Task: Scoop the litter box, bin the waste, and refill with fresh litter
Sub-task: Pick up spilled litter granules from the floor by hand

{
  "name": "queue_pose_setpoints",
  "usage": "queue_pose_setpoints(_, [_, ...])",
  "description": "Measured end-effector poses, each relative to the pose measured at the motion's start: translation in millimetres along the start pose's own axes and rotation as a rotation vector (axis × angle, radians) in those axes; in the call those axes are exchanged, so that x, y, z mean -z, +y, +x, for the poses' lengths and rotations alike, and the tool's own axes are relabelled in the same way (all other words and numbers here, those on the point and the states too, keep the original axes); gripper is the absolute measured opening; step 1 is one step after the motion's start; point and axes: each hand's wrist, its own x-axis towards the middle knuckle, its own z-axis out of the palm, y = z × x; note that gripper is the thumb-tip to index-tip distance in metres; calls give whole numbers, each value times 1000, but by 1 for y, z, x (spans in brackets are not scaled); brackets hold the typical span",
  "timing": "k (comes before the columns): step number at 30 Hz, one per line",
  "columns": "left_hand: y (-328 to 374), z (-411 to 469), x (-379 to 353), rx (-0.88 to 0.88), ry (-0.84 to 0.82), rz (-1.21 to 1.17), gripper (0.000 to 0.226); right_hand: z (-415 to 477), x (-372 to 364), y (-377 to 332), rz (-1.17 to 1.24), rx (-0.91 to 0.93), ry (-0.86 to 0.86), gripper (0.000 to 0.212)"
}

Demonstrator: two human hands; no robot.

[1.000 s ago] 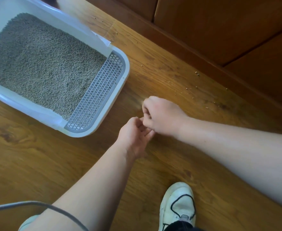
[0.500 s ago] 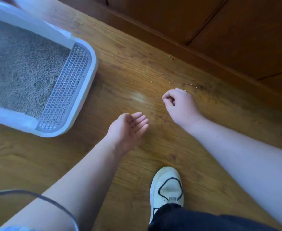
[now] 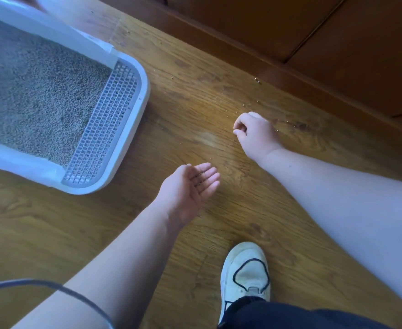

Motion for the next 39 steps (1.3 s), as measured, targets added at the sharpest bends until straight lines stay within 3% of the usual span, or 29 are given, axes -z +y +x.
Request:
queue_pose_setpoints(8, [-3, -1, -3, 18, 1, -11, 40, 3, 0, 1, -117, 108, -41, 11])
queue_pose_setpoints(17, [-1, -2, -1, 14, -1, -17, 38, 0, 0, 6, -8, 70, -51, 6])
queue_pose_setpoints(24, [1, -5, 7, 6, 14, -4, 39, 4, 0, -1, -95, 72, -78, 12])
queue_pose_setpoints(29, [5, -6, 8, -4, 16, -16, 39, 7, 9, 4, 57, -32, -116, 15])
queue_pose_setpoints(39, [7, -9, 10, -9, -3, 11, 40, -6, 2, 2, -67, 4, -137, 13])
